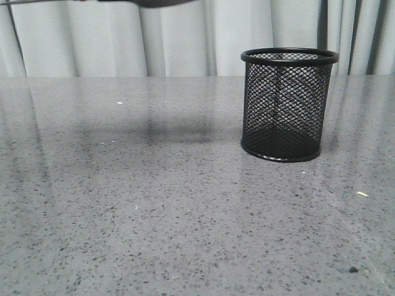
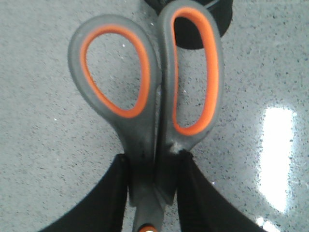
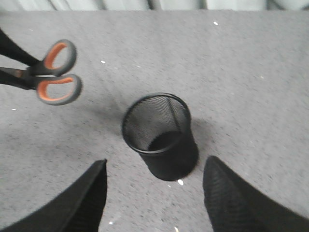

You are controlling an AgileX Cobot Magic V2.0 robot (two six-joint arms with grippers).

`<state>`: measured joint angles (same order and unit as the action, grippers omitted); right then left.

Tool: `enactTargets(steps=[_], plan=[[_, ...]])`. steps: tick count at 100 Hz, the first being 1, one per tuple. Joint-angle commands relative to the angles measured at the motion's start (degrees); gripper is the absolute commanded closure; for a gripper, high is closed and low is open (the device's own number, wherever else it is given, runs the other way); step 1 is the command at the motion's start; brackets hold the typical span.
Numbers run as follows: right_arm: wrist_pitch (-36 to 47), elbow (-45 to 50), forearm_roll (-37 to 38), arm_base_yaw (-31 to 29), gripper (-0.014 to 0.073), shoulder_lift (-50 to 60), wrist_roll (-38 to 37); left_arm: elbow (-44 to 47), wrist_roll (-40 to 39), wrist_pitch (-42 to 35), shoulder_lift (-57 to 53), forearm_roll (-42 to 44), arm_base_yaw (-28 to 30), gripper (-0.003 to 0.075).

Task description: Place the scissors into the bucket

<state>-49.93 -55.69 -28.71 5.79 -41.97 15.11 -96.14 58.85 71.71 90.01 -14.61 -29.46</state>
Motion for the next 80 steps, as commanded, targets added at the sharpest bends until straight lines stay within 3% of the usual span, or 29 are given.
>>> enactTargets(steps=[1, 38, 61, 80], plan=[[2.6, -3.1, -5.4, 0.1, 0.02, -1.9, 3.4, -3.3, -0.8, 1.4, -2.6, -2.7, -0.2, 0.074], [-1.0, -12.3, -20.1, 0.1, 0.02, -13.2, 14.0, -7.4, -0.8, 1.4, -3.4, -6.2, -0.4, 0.0739], [-1.5, -16.2, -23.3, 0.1, 0.02, -19.5, 16.5, -7.4, -0.8, 0.9, -3.4, -6.6, -1.6, 0.074], [-3.1, -16.6, -31.0, 0.1, 0.02, -23.8, 21.7, -7.4, -0.8, -2.1, -3.4, -6.6, -3.3, 0.0739]])
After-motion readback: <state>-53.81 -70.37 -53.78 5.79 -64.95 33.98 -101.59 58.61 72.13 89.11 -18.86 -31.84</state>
